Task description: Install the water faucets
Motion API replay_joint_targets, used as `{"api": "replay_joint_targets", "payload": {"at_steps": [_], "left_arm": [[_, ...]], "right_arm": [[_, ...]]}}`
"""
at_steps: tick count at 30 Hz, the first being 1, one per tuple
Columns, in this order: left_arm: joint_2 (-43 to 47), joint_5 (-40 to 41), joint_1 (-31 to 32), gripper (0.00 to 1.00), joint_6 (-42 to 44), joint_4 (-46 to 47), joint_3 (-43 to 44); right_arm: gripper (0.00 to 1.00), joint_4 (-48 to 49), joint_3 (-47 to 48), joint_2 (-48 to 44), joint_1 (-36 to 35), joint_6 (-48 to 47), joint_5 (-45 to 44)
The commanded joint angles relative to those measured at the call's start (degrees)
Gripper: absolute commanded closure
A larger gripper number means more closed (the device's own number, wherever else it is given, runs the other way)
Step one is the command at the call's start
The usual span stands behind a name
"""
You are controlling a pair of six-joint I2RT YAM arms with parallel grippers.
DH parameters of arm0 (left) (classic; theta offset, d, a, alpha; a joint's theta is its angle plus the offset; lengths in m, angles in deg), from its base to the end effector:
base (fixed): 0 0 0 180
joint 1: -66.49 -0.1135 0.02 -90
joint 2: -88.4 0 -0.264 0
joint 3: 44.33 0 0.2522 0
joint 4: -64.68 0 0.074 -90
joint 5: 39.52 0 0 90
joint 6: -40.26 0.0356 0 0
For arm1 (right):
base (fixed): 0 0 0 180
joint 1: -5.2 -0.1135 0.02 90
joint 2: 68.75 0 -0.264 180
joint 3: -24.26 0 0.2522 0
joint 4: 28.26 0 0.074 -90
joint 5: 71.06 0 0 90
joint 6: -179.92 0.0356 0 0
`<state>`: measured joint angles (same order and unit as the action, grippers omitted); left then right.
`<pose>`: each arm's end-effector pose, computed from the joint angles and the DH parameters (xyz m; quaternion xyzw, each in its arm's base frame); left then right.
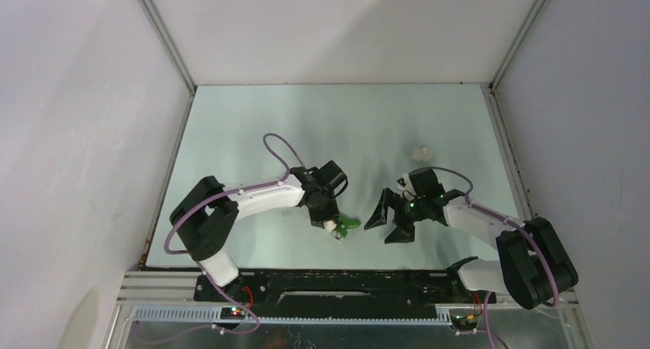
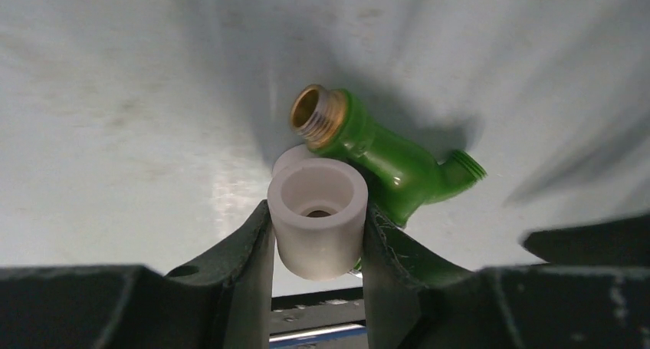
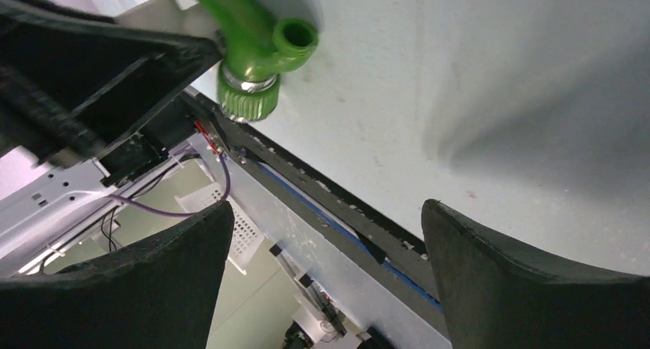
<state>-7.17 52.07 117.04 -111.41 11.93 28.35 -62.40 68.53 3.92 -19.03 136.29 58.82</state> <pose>0.1947 -0.2350 0.1720 -0.0978 0.9872 -0.0961 0.0811 0.1821 0.1070 0.1557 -0.0959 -0.9117 -0.3993 0.0093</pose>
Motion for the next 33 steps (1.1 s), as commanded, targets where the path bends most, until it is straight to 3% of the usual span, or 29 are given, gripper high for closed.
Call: {"api": "replay_joint_targets", "payload": {"at_steps": [1, 8, 17, 22, 28, 33], "left_arm": [[-4.6, -7.7, 1.4, 1.00, -3.6, 9.2, -3.2], [-3.8, -6.4, 1.5, 1.00, -2.9, 9.2, -3.9], [-4.8, -7.0, 1.4, 1.00, -2.6, 9.5, -3.5], [-5.1, -7.5, 1.5, 1.00, -2.5, 9.9, -3.7], [-5.5, -7.7, 1.4, 1.00, -2.2, 11.0, -4.3], [-5.2, -8.6, 1.4, 1.00, -1.8, 12.6, -4.4]], "right_arm": [[0.07, 14.2, -4.1, 2.2, 0.2, 6.1, 2.0], [0.08, 23.3, -4.5, 8.1, 1.5, 5.6, 0.2], [0.18, 36.1, -4.9, 19.3, 1.1, 7.6, 1.6], [0.23, 53.7, -9.8, 21.6, 1.4, 14.8, 4.1], [0.36, 68.0, -12.6, 23.0, 0.8, 18.5, 7.3], [0.54, 76.3, -13.0, 26.5, 0.2, 19.9, 9.3]]}}
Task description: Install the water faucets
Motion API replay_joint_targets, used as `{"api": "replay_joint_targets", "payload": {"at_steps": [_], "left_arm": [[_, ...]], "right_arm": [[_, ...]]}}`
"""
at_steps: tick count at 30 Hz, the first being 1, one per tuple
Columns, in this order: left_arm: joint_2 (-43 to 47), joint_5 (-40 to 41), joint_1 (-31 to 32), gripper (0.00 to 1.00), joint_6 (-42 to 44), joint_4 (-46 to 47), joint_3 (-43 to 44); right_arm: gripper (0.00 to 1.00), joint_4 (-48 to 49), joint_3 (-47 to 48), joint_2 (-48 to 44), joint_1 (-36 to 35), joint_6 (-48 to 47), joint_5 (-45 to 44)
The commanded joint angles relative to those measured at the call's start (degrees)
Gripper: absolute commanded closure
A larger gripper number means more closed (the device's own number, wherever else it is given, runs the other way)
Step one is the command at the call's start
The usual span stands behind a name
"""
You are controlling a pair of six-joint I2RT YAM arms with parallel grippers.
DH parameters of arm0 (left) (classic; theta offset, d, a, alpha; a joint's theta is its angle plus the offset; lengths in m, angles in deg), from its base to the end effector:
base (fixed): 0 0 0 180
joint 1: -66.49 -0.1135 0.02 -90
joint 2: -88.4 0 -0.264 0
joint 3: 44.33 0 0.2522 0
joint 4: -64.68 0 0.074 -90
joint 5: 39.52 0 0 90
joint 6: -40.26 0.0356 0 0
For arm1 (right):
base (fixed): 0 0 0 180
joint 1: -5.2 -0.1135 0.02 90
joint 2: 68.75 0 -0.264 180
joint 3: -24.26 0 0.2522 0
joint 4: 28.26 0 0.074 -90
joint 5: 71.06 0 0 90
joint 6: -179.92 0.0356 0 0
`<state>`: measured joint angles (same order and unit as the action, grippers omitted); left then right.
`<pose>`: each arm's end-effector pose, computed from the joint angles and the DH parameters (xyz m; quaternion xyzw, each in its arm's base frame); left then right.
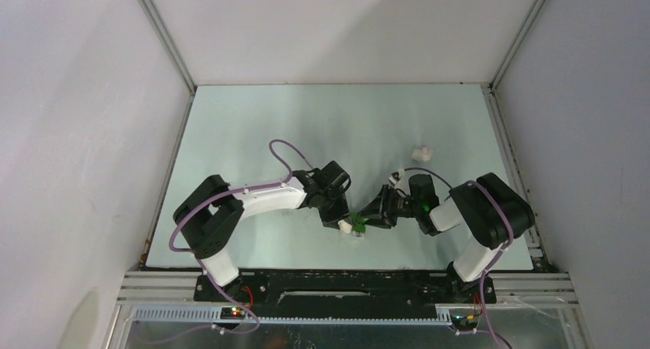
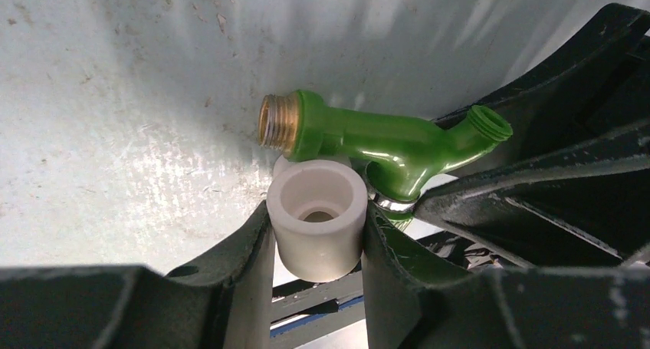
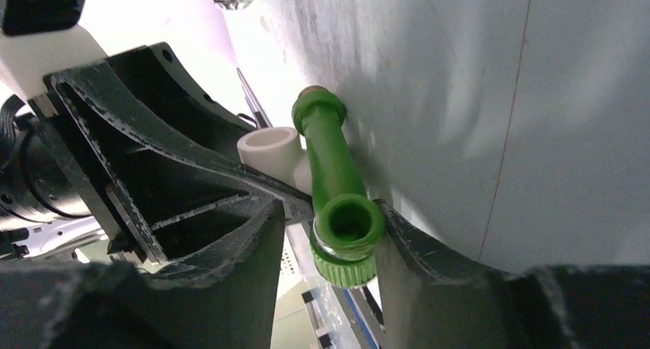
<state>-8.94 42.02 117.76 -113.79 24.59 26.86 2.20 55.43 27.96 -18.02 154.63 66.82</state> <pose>0.1987 -0.2561 0.1642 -0.0935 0.9715 -0.2121 0.0488 0.2059 0.1171 0.0899 0.1123 0.8247 0.5517 0.0534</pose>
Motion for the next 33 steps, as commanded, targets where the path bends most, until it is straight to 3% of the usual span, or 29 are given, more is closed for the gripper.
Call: {"api": "replay_joint_targets", "payload": {"at_steps": [1, 6, 10, 13, 15, 17, 18, 21, 24, 29, 33], "left_arm": [[-3.3, 1.4, 0.7, 1.00, 0.7, 0.1, -3.0], [-2.3, 1.1, 0.7, 1.00, 1.1, 1.4, -3.8], [-1.0, 1.2, 0.7, 1.00, 1.6, 2.7, -4.4], [0.1, 1.0, 0.7, 1.00, 1.7, 4.4, -5.3], [1.0, 0.8, 0.7, 1.00, 1.9, 5.8, -5.8], [2.2, 1.0, 0.7, 1.00, 2.7, 6.9, -6.2], [3.0, 1.3, 0.7, 1.00, 3.2, 7.2, -6.3], [6.7, 3.9, 0.4, 1.00, 6.1, 6.4, -6.3], [12.5, 7.1, -0.3, 1.00, 9.6, 5.4, -7.1], [27.5, 8.3, -2.4, 1.00, 18.5, 5.5, -9.5], [41.8, 7.3, -3.4, 1.00, 27.9, 9.5, -12.9]], "right_arm": [[0.57, 13.2, 0.2, 3.3, -1.0, 1.8, 1.9], [0.67, 18.3, 1.5, 7.3, -3.4, 2.2, 3.6], [0.59, 18.7, 1.7, 8.0, -4.1, 1.9, 3.1], [0.61, 17.8, 1.8, 7.2, -4.2, 1.4, 2.0], [0.71, 17.0, 2.3, 7.0, -4.3, 1.1, 2.0], [0.95, 16.5, 3.3, 7.0, -4.8, 1.0, 2.6], [1.00, 16.1, 3.6, 6.8, -4.8, 0.8, 2.8], [1.00, 13.4, 3.7, 3.9, -4.8, -0.9, 3.5], [1.00, 2.8, 4.9, -3.5, -4.7, -6.7, 3.4], [1.00, -34.3, 15.0, -25.3, -4.6, -24.5, -2.5], [1.00, -54.0, 26.0, -34.2, -4.2, -34.7, -5.8]]}}
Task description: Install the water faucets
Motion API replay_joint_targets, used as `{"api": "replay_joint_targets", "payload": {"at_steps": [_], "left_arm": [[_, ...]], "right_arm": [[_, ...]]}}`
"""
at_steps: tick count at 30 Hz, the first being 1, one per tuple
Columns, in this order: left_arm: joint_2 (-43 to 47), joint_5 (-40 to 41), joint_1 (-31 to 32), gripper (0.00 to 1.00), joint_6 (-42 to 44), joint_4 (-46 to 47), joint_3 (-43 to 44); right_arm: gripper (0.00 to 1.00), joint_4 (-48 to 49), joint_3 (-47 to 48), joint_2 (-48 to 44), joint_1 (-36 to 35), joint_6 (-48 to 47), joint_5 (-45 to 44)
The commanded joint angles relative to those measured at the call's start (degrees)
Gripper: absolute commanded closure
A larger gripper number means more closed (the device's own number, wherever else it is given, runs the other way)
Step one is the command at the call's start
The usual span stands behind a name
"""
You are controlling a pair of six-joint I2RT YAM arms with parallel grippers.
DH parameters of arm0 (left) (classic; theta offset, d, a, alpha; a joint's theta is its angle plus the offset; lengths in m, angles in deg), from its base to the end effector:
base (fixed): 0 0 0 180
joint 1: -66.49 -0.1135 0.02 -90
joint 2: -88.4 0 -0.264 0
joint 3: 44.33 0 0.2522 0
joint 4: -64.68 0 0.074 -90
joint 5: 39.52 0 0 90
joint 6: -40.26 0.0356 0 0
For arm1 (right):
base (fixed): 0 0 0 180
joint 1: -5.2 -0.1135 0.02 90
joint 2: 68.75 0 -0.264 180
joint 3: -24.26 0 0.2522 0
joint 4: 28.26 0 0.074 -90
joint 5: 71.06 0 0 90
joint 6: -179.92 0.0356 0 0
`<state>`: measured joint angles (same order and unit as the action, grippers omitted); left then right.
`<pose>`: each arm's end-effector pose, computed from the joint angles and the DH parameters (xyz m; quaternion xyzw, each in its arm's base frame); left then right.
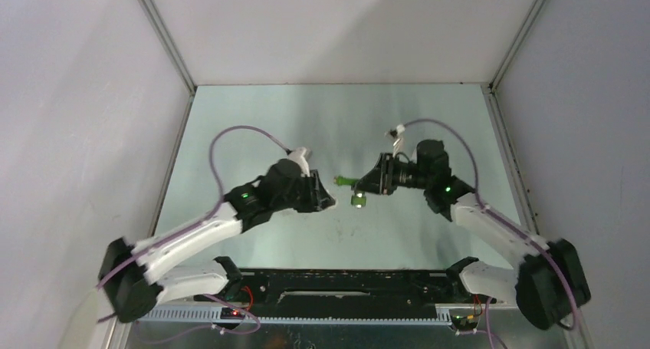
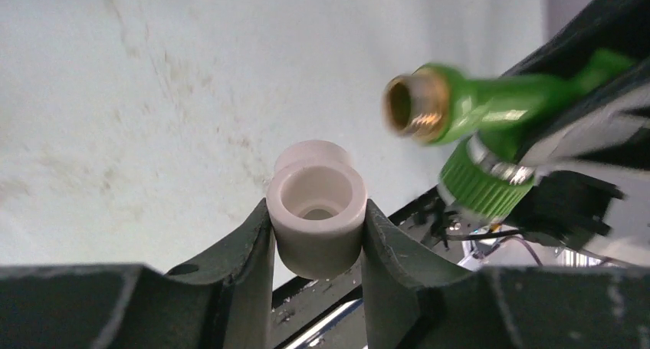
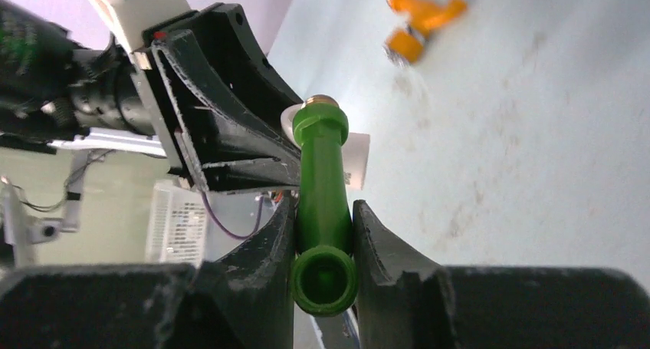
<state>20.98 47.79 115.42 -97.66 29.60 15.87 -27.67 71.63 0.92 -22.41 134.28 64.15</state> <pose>0.1629 -0.1895 0.2518 0.0175 0.9142 -0.3166 0.2522 0.2131 0.1400 0.2287 -0.1022 0.7873 0.5619 0.2324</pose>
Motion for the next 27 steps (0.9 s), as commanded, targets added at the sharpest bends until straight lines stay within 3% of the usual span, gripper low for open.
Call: {"api": "replay_joint_targets", "payload": {"at_steps": [1, 5, 9, 12, 17, 27], "left_arm": [[15.8, 1.0, -1.2, 1.00, 14.5, 5.8, -2.9], [28.2, -2.1, -3.5, 1.00, 18.5, 8.5, -5.7], [33.7, -13.7, -9.3, 1.00, 17.2, 9.7, -5.1], [34.5, -19.9, -11.8, 1.00, 14.4, 11.2, -3.9], [33.3, -34.7, -15.4, 1.00, 6.3, 24.6, -4.9], [33.1, -47.6, -19.1, 1.00, -6.7, 44.2, -7.5]], "right_arm": [[1.00, -27.9, 12.2, -8.7, -0.3, -16.4, -5.1], [1.00, -32.1, 15.9, -15.0, 0.3, -16.7, -9.7], [1.00, -30.2, 16.1, -18.6, 3.2, -14.5, -1.4], [1.00, -27.3, 16.3, -20.1, 4.4, -13.9, 5.7], [1.00, -29.9, 19.7, -20.4, 4.0, -17.6, 9.0], [1.00, -28.0, 28.5, -16.9, -2.2, -18.0, 13.8]]}}
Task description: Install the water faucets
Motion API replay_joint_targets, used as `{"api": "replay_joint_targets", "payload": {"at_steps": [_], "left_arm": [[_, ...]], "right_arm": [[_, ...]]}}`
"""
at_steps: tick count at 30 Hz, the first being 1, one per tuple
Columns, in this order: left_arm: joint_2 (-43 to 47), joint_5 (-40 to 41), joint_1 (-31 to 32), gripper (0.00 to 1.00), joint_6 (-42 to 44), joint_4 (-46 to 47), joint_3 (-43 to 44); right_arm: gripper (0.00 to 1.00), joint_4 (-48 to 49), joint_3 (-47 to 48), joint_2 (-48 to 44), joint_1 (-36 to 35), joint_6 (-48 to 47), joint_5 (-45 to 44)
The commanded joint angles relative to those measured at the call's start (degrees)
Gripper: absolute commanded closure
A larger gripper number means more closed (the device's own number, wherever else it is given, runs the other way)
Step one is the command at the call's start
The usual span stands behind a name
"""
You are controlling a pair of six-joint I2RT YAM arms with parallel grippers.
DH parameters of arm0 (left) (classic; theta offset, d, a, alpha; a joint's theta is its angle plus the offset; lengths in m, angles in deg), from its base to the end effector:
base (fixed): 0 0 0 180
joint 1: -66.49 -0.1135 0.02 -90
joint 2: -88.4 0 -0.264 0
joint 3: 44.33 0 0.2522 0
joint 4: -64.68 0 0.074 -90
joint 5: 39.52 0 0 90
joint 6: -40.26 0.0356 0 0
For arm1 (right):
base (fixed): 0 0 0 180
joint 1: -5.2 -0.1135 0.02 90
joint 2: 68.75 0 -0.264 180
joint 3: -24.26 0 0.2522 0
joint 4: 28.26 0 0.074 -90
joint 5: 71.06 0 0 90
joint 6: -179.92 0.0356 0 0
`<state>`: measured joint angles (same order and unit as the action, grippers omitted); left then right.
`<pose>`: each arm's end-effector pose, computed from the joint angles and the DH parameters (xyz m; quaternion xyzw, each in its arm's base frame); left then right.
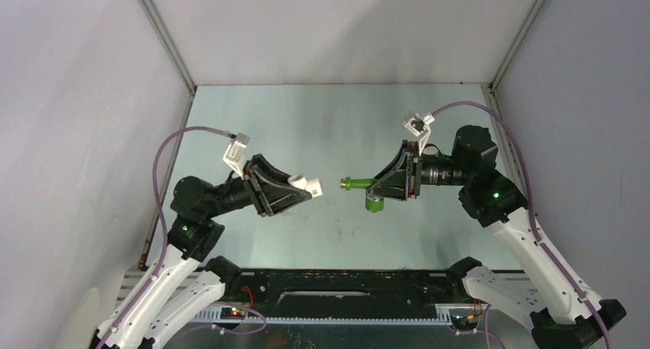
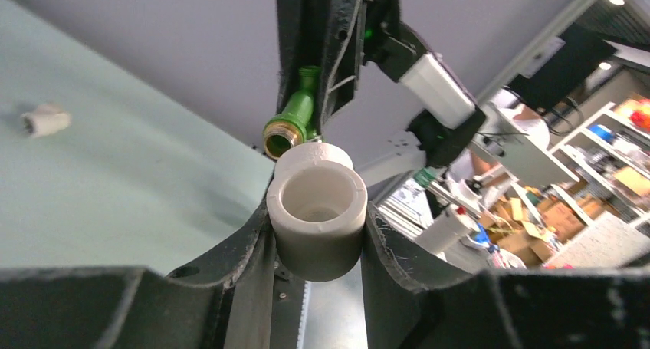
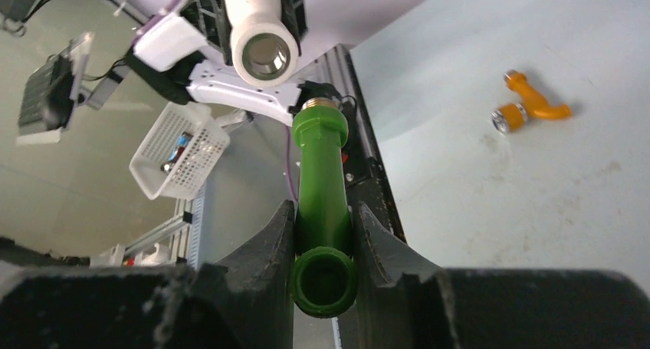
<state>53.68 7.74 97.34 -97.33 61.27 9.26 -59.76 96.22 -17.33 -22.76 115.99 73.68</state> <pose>0.1062 -0.0916 0.3721 0.2048 0.6001 -0.6395 0.4346 0.1492 0.1121 0.3904 -0.3038 0.6801 0.5726 0.3424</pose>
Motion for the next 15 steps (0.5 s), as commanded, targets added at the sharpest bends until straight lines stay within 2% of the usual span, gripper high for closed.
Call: {"api": "replay_joint_targets", "payload": {"at_steps": [1, 3, 8, 12, 15], "left_arm": [[0.3, -7.9, -1.1, 1.00, -8.6, 14.7, -1.5], [0.1, -8.6, -1.1, 1.00, -12.5, 20.3, -2.5], [-0.9, -9.7, -1.1, 1.00, -18.0, 27.0, -4.0], [-1.0, -9.5, -1.1, 1.00, -18.8, 27.2, -4.7], [-0.4, -7.6, -1.1, 1.00, -16.4, 23.2, -4.5]], "right_arm": [[1.00, 5.0, 4.4, 1.8, -2.4, 0.9, 4.8], [1.00, 6.1, 5.9, 2.7, -3.9, 1.6, 5.2], [1.00, 9.2, 7.6, 4.0, -6.1, 4.0, 4.8], [1.00, 12.6, 8.4, 5.2, -7.7, 6.7, 4.5], [1.00, 11.2, 10.6, 5.7, -9.1, 5.9, 3.5]]}}
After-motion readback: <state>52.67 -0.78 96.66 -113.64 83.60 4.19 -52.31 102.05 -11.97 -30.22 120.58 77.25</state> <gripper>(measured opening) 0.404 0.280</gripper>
